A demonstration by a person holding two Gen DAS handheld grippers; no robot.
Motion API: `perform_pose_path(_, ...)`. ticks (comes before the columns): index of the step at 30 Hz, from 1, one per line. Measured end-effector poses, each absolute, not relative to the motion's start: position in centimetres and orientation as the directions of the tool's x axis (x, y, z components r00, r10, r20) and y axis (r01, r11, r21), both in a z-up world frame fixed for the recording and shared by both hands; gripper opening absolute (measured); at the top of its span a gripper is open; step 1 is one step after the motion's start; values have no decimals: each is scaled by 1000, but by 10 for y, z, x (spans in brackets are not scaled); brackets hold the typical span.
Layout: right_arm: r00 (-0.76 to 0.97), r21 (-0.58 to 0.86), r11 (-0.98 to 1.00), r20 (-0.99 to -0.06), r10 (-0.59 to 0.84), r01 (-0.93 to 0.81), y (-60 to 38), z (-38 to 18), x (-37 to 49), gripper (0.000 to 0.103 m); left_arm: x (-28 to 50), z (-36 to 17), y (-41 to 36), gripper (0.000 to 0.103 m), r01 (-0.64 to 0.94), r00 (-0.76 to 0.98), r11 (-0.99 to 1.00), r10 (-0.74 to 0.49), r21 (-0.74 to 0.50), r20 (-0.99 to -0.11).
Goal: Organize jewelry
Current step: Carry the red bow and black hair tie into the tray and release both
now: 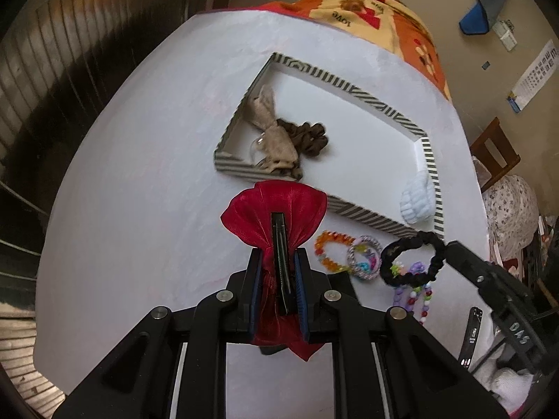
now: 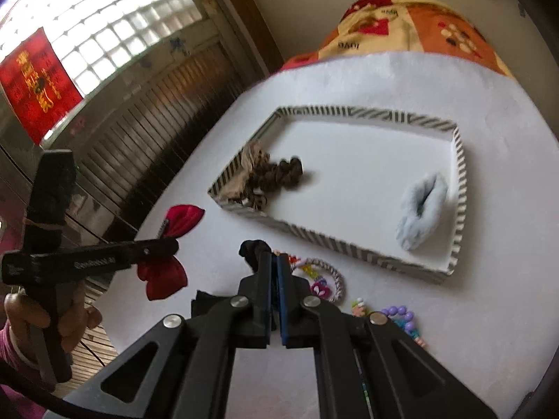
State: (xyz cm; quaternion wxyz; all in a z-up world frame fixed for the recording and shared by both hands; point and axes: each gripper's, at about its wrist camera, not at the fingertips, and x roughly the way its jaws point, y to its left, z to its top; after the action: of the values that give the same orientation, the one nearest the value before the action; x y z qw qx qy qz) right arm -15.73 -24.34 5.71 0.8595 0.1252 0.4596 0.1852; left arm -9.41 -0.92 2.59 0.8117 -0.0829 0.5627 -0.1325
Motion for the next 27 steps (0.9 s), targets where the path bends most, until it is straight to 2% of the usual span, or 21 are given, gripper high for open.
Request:
perform_pose_path(10, 584, 365, 913, -707, 398, -181, -261, 93, -138, 3, -67, 49, -35, 0, 187, 391, 955, -287, -230, -875)
perform_pose_path(18, 579, 356, 923, -725, 372, -147, -273, 86, -102, 3, -24, 50, -53, 0, 217, 414, 959, -260, -183, -872)
perform_pose_path(27, 542, 401, 913, -752, 375, -75, -289, 59, -57, 3, 54, 34, -70, 0, 218, 367, 950, -290, -222, -884)
